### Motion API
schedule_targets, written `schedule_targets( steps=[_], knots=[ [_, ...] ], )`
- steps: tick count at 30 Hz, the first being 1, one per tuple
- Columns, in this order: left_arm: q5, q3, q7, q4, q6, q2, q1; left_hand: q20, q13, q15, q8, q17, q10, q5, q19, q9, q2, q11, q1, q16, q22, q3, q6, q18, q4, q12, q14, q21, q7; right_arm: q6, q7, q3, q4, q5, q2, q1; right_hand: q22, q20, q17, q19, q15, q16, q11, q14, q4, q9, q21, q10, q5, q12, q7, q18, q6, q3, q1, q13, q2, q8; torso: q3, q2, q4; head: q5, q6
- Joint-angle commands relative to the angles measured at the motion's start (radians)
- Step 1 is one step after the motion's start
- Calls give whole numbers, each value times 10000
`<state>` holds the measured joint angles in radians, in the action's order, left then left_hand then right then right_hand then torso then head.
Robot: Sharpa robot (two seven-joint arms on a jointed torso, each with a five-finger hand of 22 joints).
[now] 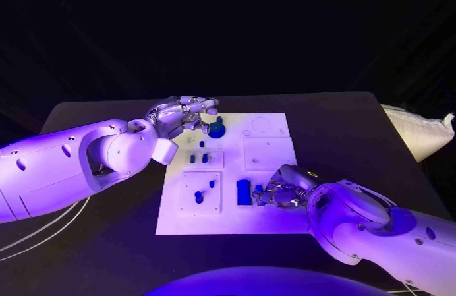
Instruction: Assemble the parts on the task board
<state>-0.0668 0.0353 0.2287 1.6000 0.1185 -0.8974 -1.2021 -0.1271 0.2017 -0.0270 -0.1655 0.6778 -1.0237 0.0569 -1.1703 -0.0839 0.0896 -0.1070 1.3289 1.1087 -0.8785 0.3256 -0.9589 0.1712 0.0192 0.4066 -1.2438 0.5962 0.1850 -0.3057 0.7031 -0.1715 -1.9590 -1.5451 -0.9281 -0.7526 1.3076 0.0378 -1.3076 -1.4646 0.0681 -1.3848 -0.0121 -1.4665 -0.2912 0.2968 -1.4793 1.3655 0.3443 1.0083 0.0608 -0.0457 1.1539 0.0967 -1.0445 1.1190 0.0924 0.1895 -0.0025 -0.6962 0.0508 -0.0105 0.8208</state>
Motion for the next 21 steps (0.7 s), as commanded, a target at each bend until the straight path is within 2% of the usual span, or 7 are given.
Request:
schedule_targets(
  steps=[1,7,12,15,21],
  knots=[
    [-11,-6,18,0,-217,16,-1,-16,14,2,-50,-25,97,-32,-77,12,-1,-11,119,-22,15,-61,68,114,-13,48,52,-67,7,-45,-2,1,-134,-303,-14,8,1315,-20,-218,-155,85,7,-5,-601,2,6,-42,27,-32,-58,9,96,55,-40,96,-1,-18,-58,7,-5,5,-19,1],
    [-8,-5,8,-23,-196,2,-1,-16,14,2,-50,-25,97,-32,-77,12,-1,-11,119,-22,15,-61,68,114,-13,48,52,-67,7,-35,0,0,-253,-500,-142,9,1303,-20,-200,-147,86,22,-4,-597,8,9,-33,18,-6,-85,9,93,53,-98,102,-13,-24,-63,6,4,35,-17,23],
    [-8,-5,3,-27,-201,-4,-1,-16,14,2,-50,-25,97,-32,-77,12,-1,-11,119,-22,15,-61,68,114,-13,48,52,-67,7,-32,1,-2,-276,-600,-293,9,1295,-20,-185,-140,86,38,-5,-593,41,16,-26,10,-5,-106,8,91,46,-165,17,-10,-61,-72,0,5,7,14,7],
    [-8,-5,2,-29,-204,-10,-1,-16,14,2,-50,-25,97,-32,-77,12,-1,-11,119,-22,15,-61,68,114,-13,48,52,-67,7,8,-8,-2,-273,-614,-355,11,1294,-21,-185,-136,85,47,-4,-592,125,39,-20,7,-289,-130,11,90,41,-334,-382,23,-145,-92,6,-1,5,15,1],
    [-7,-5,0,-39,-218,-7,-1,-16,14,2,-50,-25,97,-32,-77,12,-1,-11,119,-22,15,-61,68,114,-13,48,52,-67,7,148,-44,-3,-235,-562,-340,22,1269,-19,-149,-114,79,90,4,-586,561,73,6,-20,-997,-212,31,82,20,-521,-1436,50,-220,-131,-1,0,14,31,-14]
  ],
)
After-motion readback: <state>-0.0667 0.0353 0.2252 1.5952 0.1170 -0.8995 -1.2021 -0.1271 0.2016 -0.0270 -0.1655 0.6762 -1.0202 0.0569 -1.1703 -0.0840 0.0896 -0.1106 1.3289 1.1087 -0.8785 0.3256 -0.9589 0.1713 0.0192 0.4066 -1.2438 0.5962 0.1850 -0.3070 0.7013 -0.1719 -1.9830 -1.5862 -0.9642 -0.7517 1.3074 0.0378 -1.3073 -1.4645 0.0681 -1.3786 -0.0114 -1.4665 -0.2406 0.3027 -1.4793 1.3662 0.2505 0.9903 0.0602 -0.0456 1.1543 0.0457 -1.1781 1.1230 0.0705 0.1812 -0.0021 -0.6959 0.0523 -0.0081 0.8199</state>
